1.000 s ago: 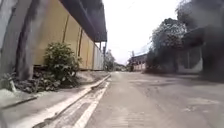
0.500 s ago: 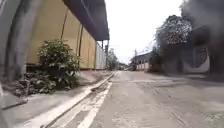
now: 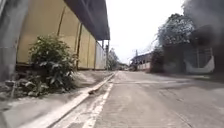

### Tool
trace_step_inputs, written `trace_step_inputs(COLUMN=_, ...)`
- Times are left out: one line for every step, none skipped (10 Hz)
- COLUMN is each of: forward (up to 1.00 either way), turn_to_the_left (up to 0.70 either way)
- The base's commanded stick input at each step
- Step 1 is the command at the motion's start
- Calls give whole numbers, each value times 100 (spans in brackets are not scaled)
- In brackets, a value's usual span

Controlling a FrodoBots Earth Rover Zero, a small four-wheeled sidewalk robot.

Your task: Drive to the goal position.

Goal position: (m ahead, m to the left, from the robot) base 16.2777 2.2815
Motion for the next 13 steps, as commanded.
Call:
trace_step_inputs(forward=70, turn_to_the_left=0)
trace_step_inputs(forward=70, turn_to_the_left=0)
trace_step_inputs(forward=70, turn_to_the_left=0)
trace_step_inputs(forward=70, turn_to_the_left=0)
trace_step_inputs(forward=70, turn_to_the_left=0)
trace_step_inputs(forward=70, turn_to_the_left=-3)
trace_step_inputs(forward=70, turn_to_the_left=-10)
trace_step_inputs(forward=70, turn_to_the_left=-18)
trace_step_inputs(forward=70, turn_to_the_left=-27)
trace_step_inputs(forward=70, turn_to_the_left=-17)
trace_step_inputs(forward=70, turn_to_the_left=-1)
trace_step_inputs(forward=70, turn_to_the_left=0)
trace_step_inputs(forward=70, turn_to_the_left=0)
